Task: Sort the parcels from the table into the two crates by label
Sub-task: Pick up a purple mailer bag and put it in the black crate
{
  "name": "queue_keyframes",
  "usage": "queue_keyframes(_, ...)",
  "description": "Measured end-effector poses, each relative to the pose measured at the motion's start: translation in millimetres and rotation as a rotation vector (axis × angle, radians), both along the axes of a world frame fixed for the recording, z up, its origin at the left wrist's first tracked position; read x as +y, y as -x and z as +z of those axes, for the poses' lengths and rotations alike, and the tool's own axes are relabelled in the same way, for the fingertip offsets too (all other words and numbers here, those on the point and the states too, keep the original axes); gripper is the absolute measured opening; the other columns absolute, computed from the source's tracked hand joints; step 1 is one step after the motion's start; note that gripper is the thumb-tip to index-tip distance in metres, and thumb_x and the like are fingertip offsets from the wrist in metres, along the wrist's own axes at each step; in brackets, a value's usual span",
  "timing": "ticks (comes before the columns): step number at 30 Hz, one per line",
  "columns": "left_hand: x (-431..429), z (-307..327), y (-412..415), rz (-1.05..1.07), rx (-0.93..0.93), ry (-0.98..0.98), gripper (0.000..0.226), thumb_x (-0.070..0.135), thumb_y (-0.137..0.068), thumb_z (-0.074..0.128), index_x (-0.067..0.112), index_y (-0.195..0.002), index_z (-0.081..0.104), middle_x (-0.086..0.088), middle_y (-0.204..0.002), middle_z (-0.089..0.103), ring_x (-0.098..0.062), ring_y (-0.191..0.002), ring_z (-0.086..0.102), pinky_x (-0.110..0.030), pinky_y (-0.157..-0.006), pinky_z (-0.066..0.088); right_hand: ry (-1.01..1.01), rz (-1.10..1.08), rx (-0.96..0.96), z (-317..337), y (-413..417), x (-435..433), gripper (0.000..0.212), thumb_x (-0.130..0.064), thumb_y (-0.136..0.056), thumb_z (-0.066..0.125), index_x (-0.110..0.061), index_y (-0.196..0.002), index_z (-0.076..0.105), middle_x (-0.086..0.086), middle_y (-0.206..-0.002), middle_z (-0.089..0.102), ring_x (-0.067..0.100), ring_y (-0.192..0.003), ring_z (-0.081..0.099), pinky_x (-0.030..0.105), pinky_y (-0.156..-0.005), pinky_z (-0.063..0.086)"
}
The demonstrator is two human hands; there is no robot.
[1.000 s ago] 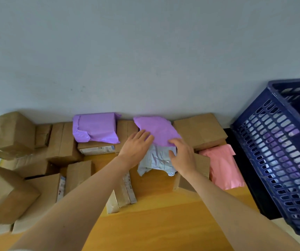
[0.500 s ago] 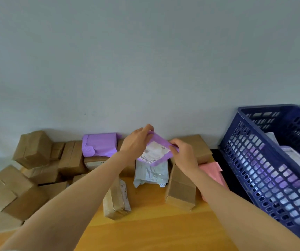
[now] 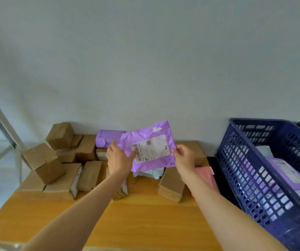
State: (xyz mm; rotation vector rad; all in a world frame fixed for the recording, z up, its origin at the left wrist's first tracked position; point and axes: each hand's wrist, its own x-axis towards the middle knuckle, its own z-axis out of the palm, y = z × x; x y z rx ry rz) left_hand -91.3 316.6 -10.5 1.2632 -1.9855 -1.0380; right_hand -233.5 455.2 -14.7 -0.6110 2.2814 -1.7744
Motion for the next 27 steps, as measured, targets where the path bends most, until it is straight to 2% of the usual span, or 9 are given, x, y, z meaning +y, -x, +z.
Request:
queue_keyframes(3,23.7,-0.9,-15.8,0.109,0.025,-0.26,0.088,0.036,-0.084,0.072,0.0,-0.147,0.022,-0.018,-0.141,0.042,-0.033,-0.131,0.039,-0.039,-0.101,0.037,0.119,-0.016,-0.141,7.4,-19.0,2.2,0.008,-0.009,-0.093,0.06,-0.004,-0.093,0.066,0.015,-0.088,0.066,0.019,-0.081,0.06,0.04,-0.077,0.053)
queue_keyframes(4,30.0,-2.7,-17.6,0.082,0.021,-0.355,0.078,0.037,-0.084,0.071,-0.003,-0.141,0.035,-0.014,-0.122,0.056,-0.028,-0.112,0.054,-0.034,-0.089,0.042,0.157,-0.016,-0.195,10.1,-24.7,2.5,0.007,-0.008,-0.093,0.06,-0.005,-0.092,0.065,0.015,-0.088,0.065,0.017,-0.08,0.058,0.037,-0.073,0.051)
queue_keyframes(6,41.9,-5.9,-20.1,0.048,0.094,-0.525,0.061,0.037,-0.08,0.075,-0.003,-0.122,0.057,-0.002,-0.081,0.057,-0.017,-0.072,0.055,-0.032,-0.065,0.044,0.222,-0.018,-0.291,14.6,-34.8,1.2,0.009,-0.007,-0.092,0.061,-0.011,-0.085,0.064,0.006,-0.084,0.064,0.014,-0.078,0.057,0.025,-0.065,0.046)
queue_keyframes(8,48.9,-4.9,-21.6,0.037,0.271,-0.707,0.057,0.032,-0.074,0.082,0.0,-0.117,0.062,-0.002,-0.07,0.055,-0.018,-0.059,0.05,-0.033,-0.055,0.044,0.271,-0.015,-0.349,16.8,-44.6,-2.1,0.011,-0.005,-0.091,0.062,-0.011,-0.082,0.064,0.005,-0.084,0.065,0.016,-0.076,0.057,0.022,-0.065,0.044)
queue_keyframes(12,53.9,6.6,-26.6,0.028,0.549,-0.855,0.024,0.023,-0.081,0.077,0.013,-0.096,0.06,-0.01,-0.095,0.067,-0.025,-0.09,0.065,-0.039,-0.082,0.055,0.29,0.017,-0.428,18.1,-62.3,-9.0,0.009,-0.008,-0.089,0.065,-0.013,-0.082,0.066,0.012,-0.093,0.068,0.024,-0.085,0.062,0.034,-0.077,0.05)
queue_keyframes(15,47.0,13.3,-35.6,0.063,0.706,-0.831,0.027,0.014,-0.082,0.075,0.014,-0.105,0.06,-0.008,-0.099,0.068,-0.023,-0.093,0.065,-0.034,-0.077,0.055,0.308,0.078,-0.475,22.2,-71.4,-13.4,0.005,-0.008,-0.088,0.066,-0.011,-0.085,0.068,0.015,-0.098,0.07,0.031,-0.092,0.068,0.046,-0.085,0.055)
queue_keyframes(17,38.9,20.0,-44.6,0.102,0.753,-0.764,0.038,0.008,-0.081,0.076,0.018,-0.113,0.059,-0.007,-0.098,0.068,-0.02,-0.085,0.066,-0.028,-0.069,0.054,0.352,0.139,-0.523,28.0,-78.1,-15.5,0.004,-0.005,-0.089,0.066,-0.008,-0.091,0.067,0.014,-0.098,0.071,0.03,-0.093,0.069,0.045,-0.081,0.058)
queue_keyframes(22,16.2,41.6,-72.7,0.036,0.746,-0.632,0.036,-0.001,-0.083,0.07,0.013,-0.115,0.062,-0.006,-0.084,0.066,-0.018,-0.066,0.064,-0.03,-0.065,0.057,0.407,0.277,-0.574,45.7,-95.4,-21.1,0.013,-0.002,-0.088,0.065,-0.004,-0.101,0.064,0.015,-0.102,0.071,0.026,-0.094,0.07,0.031,-0.073,0.056)
queue_keyframes(27,-24.5,60.7,-113.9,-0.127,0.556,-0.479,0.046,0.001,-0.086,0.067,0.014,-0.128,0.054,-0.007,-0.099,0.071,-0.025,-0.088,0.071,-0.038,-0.074,0.06,0.403,0.334,-0.548,60.9,-100.3,-25.6,0.029,-0.013,-0.086,0.07,-0.011,-0.114,0.061,0.008,-0.106,0.072,0.021,-0.095,0.07,0.027,-0.076,0.055)
